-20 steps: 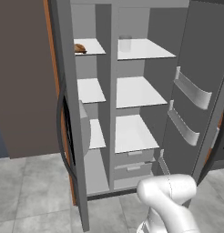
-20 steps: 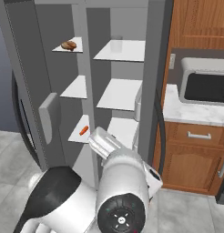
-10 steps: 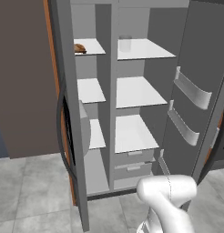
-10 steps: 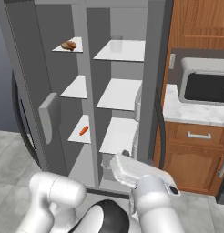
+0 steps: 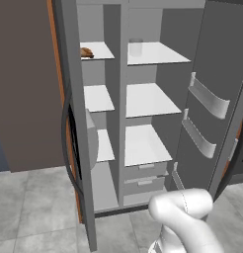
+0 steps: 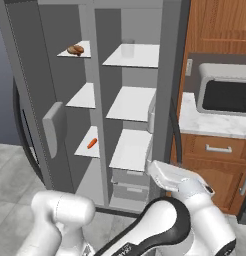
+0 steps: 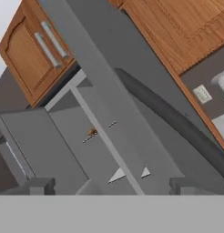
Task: There's a chicken drumstick in the fridge that needs to be moved to the freezer for freezing. Pick up the chicken drumstick from the fridge, place it on any shelf in the freezer, and close the fridge and freezer doors when done.
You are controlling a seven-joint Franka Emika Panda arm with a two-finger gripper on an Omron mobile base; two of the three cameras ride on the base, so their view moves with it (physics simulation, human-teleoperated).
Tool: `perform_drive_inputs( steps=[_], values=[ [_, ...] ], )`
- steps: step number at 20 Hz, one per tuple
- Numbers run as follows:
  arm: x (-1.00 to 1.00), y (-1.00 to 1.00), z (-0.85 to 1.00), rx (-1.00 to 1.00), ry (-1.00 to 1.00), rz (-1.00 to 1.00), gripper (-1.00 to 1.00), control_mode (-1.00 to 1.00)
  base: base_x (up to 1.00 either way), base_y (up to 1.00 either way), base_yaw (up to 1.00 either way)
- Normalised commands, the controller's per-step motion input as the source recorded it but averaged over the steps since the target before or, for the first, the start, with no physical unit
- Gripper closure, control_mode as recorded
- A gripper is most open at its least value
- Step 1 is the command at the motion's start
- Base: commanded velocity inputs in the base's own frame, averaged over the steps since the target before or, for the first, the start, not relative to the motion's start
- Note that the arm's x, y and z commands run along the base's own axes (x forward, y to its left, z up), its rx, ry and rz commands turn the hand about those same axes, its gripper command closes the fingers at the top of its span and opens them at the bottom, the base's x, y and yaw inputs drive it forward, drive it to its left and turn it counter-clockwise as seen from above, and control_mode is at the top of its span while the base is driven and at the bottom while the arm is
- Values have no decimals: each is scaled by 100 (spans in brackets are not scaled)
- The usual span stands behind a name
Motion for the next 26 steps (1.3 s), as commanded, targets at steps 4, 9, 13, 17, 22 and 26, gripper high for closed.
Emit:
perform_drive_inputs(
  steps=[4, 9, 13, 17, 22, 26],
  values=[
    [20, -68, -12, -7, -2, 14, -100, -100, 0, 0, 0],
    [24, -41, -25, -7, -6, 17, -100, -100, 0, 0, 0],
    [21, 0, -56, -20, -20, 9, -100, -100, 0, 0, 0],
    [13, 0, -51, -13, -21, 6, -100, -100, 0, 0, 0],
    [25, 1, -39, -8, -11, 1, -100, -100, 0, 0, 0],
    [50, 3, -22, -6, 9, 0, -100, -100, 0, 0, 0]
  ],
)
